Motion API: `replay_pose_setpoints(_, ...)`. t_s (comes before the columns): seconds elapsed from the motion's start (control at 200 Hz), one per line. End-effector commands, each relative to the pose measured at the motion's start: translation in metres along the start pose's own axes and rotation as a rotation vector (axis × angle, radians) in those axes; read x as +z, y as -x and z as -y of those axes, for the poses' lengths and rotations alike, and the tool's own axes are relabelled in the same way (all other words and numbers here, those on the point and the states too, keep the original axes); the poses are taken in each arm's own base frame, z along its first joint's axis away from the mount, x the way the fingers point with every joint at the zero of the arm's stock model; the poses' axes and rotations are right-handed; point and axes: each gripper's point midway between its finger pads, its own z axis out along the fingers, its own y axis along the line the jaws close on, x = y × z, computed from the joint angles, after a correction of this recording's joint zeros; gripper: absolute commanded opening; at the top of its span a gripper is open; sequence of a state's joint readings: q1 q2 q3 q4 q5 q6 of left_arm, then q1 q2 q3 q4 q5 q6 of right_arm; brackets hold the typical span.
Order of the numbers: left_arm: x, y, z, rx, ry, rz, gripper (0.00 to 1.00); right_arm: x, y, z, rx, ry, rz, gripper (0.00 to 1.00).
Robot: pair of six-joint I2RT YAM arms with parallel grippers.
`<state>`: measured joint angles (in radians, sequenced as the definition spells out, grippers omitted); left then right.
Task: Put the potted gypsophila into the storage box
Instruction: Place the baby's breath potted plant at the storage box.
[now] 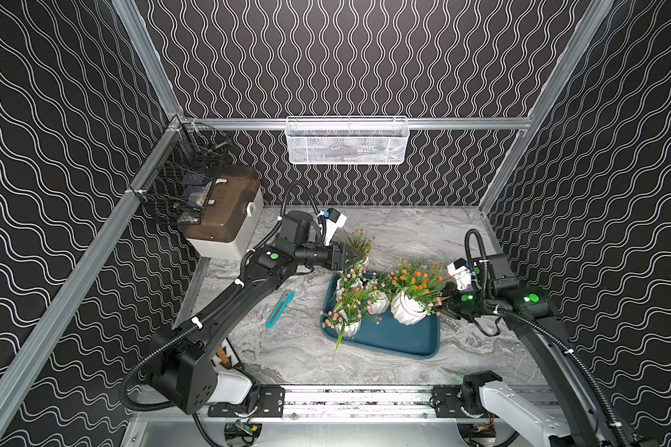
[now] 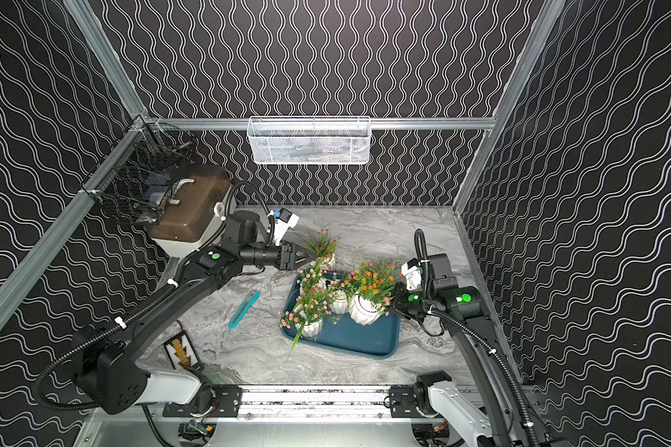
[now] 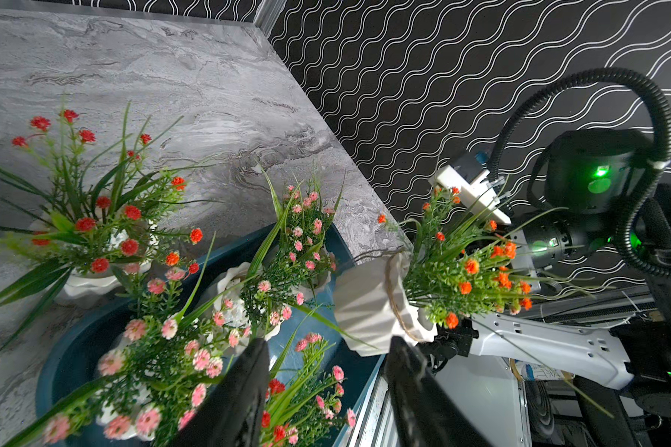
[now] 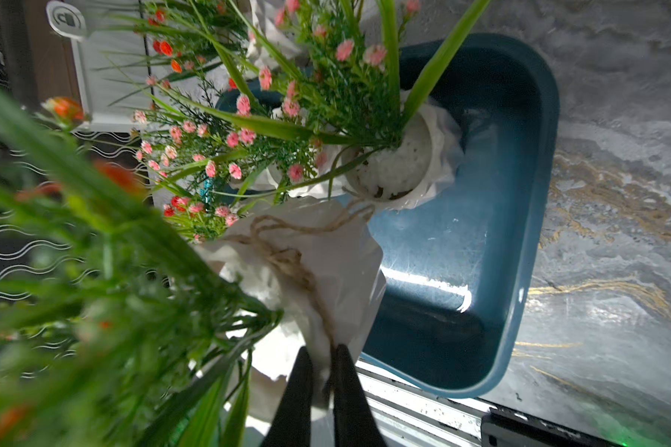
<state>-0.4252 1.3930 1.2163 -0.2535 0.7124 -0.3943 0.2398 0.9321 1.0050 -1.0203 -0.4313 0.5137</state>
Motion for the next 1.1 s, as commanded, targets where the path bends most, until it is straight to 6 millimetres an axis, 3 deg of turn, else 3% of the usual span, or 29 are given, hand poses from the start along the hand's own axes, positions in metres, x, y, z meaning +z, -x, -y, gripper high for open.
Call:
replay_pose_setpoints(0.0,0.000,0.004,0.002,0.021,-0.012,0.010,0.53,0.005,0.007,-0.007,-0.007,0.002,0.043,0.00)
replay_pose_setpoints(0.611,0.000,0.004,0.003,0.024,-0.011,0.011,0.53,0.040,-0.006,-0.008,-0.038,-0.050,0.011,0.00)
replay_pose_setpoints(1.096,0.001,0.004,0.002,0.017,-0.010,0.007,0.53,0.088,-0.030,-0.019,-0.106,-0.087,-0.056,0.00)
